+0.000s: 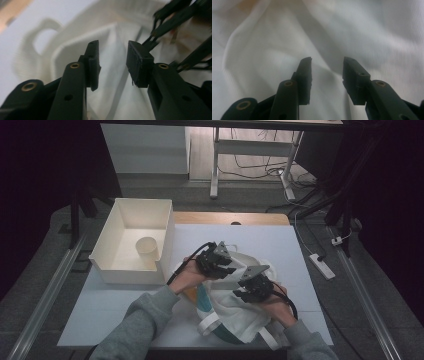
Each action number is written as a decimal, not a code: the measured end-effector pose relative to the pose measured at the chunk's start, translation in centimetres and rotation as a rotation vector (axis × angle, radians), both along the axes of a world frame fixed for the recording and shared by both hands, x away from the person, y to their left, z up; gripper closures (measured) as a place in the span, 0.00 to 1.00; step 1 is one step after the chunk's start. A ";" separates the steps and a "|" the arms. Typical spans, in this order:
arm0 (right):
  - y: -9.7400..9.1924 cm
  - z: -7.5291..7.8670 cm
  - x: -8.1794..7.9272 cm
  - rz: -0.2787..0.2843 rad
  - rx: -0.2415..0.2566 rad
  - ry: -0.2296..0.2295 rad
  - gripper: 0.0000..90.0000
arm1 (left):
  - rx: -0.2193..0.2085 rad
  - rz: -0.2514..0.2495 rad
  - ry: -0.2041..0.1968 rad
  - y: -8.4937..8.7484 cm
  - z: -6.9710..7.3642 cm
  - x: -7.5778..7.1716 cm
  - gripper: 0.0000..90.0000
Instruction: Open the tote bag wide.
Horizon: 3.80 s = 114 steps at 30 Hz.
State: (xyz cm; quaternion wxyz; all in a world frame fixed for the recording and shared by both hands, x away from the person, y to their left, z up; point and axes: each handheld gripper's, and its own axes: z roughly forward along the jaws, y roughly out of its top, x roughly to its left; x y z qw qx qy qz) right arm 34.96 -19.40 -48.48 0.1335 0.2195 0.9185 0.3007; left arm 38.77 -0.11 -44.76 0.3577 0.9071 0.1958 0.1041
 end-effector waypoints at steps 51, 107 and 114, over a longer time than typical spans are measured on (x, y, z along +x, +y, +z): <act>3.0 -1.3 -1.0 0.133 -0.168 0.017 0.99 | 0.035 0.054 -0.089 -0.3 -2.9 1.3 0.95; 3.5 -1.9 -2.8 0.042 -0.058 0.015 1.00 | 0.020 0.142 -0.052 -1.4 -4.1 7.5 0.95; 3.4 -2.0 -2.7 0.030 -0.039 0.030 0.95 | 0.010 0.134 -0.040 -1.1 -3.9 7.3 0.94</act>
